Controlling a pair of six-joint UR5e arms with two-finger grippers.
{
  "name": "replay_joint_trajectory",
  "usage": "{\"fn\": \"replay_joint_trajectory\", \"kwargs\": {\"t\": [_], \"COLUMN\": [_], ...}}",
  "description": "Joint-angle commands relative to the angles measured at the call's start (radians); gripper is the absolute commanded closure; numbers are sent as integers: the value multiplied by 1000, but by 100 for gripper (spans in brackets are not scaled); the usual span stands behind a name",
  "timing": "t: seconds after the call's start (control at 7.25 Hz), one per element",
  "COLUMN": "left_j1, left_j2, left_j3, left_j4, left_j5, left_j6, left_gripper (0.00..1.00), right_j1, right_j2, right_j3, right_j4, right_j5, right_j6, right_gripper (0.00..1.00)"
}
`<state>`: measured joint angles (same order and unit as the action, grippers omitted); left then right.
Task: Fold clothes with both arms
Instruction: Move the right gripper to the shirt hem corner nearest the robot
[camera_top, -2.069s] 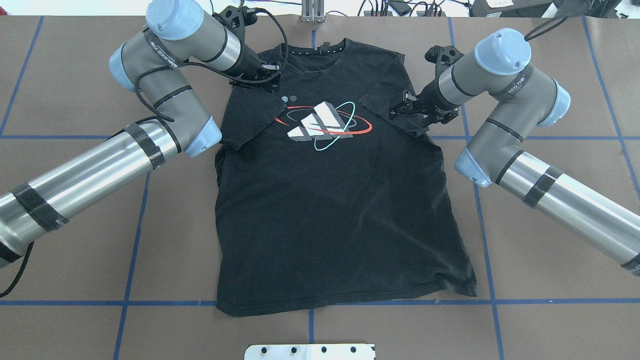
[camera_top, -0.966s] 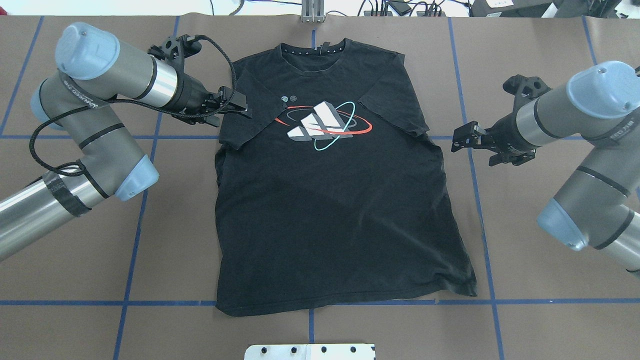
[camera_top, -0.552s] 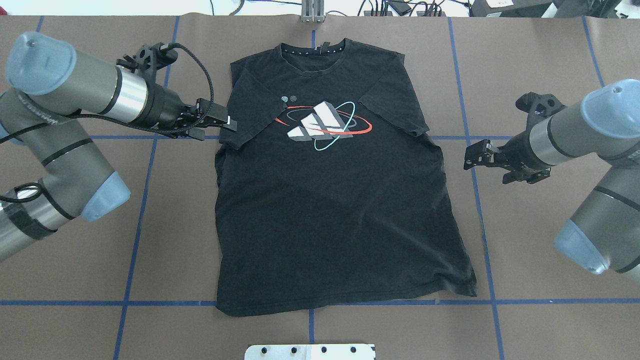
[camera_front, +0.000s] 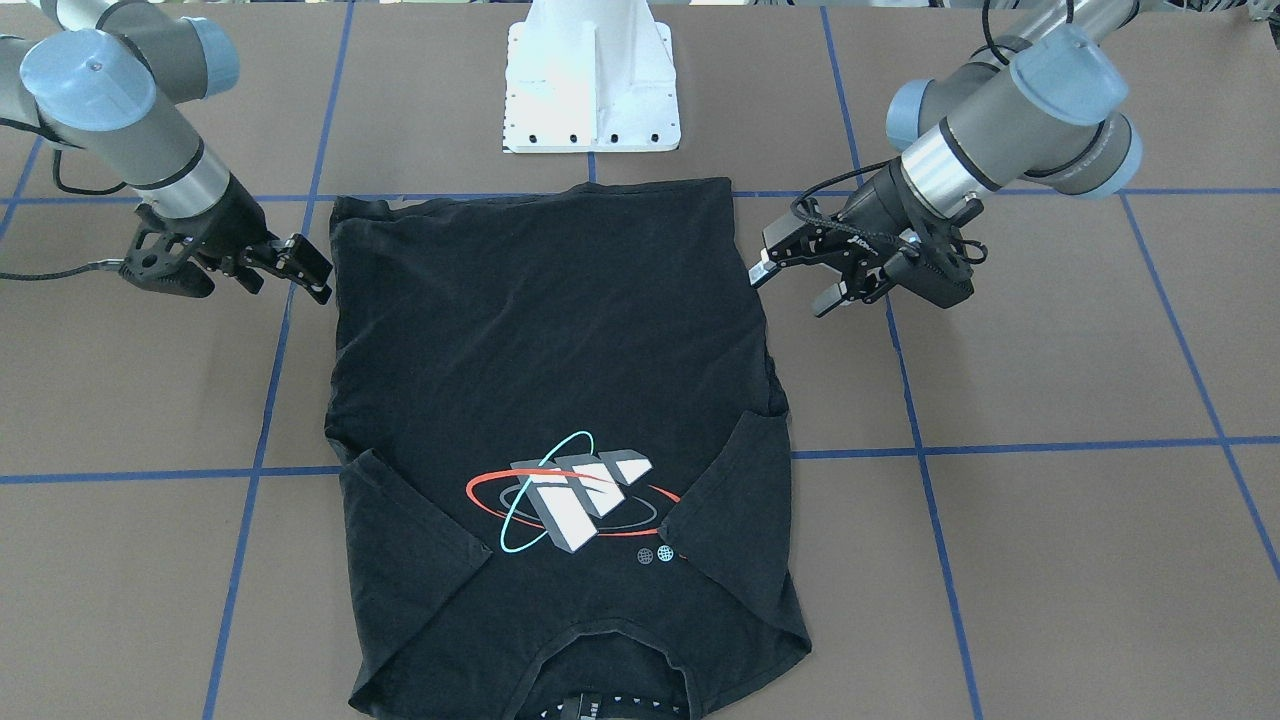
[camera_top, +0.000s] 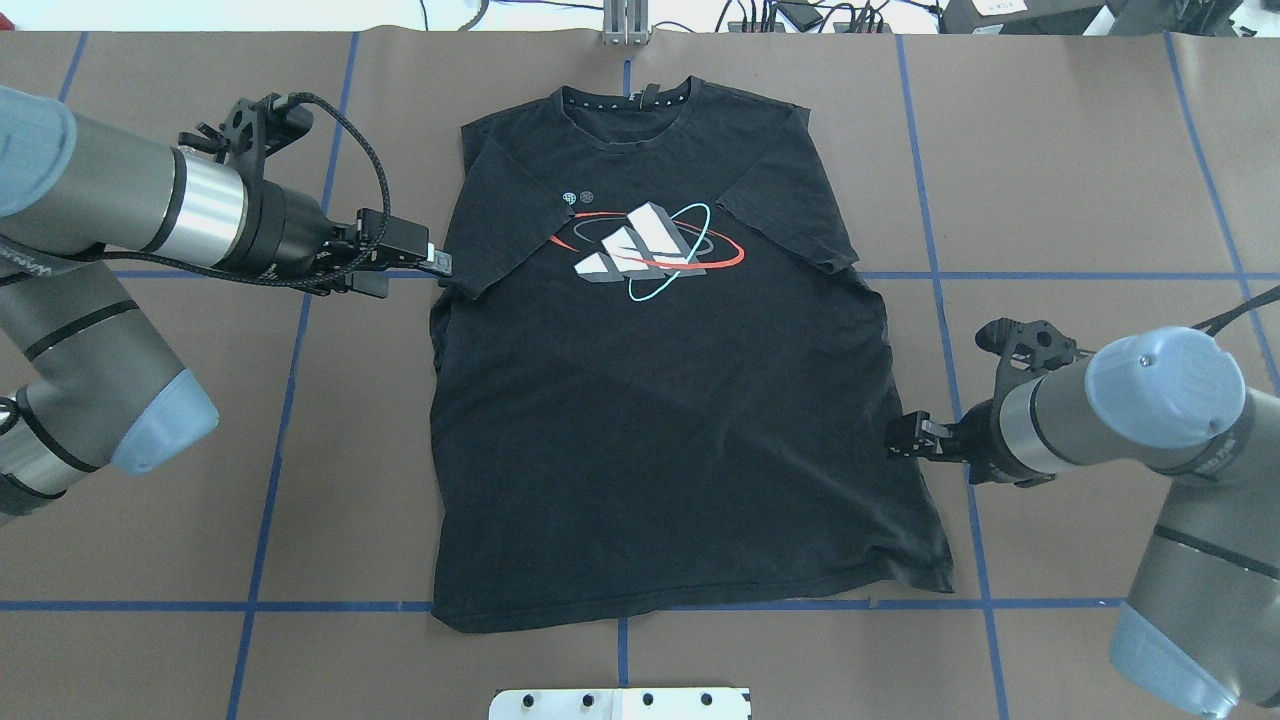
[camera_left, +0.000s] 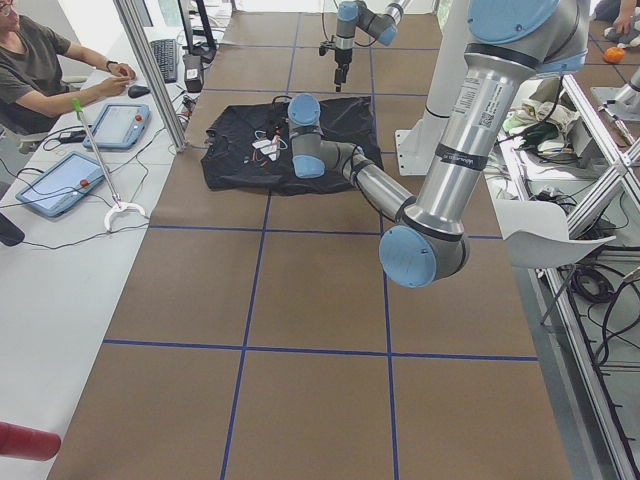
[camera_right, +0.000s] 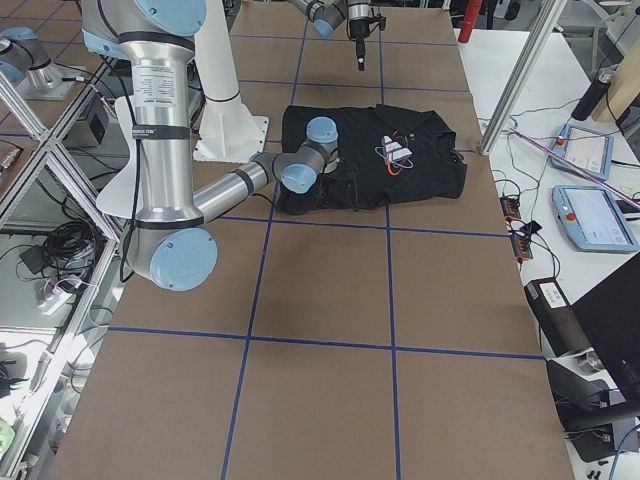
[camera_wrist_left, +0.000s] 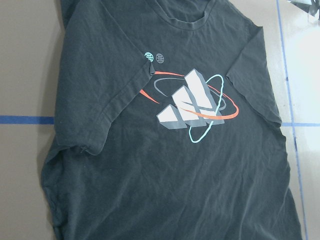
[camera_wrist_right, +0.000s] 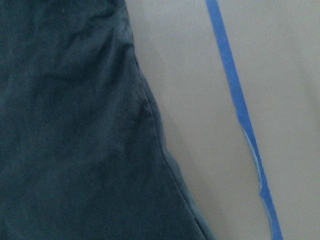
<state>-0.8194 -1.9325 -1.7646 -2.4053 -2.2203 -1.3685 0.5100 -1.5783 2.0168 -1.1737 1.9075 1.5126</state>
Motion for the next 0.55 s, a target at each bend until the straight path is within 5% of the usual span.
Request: {"fn": "replay_joint_trajectory", "kwargs": {"t": [0.0,0.41], "left_j1": [0,0], "left_j2": [-2,-8], "left_j3": [-16,-18], "left_j4": [0,2], "left_j5": [1,-1], "left_j6": [-8,-12], "left_gripper": [0,0], "right_j1": [-93,-140], "right_j2": [-25,-74], "right_j3": [22,33], "right_j4": [0,5], "right_j5": [-47,-45], "right_j6": [105,217], "right_gripper": [2,3]}}
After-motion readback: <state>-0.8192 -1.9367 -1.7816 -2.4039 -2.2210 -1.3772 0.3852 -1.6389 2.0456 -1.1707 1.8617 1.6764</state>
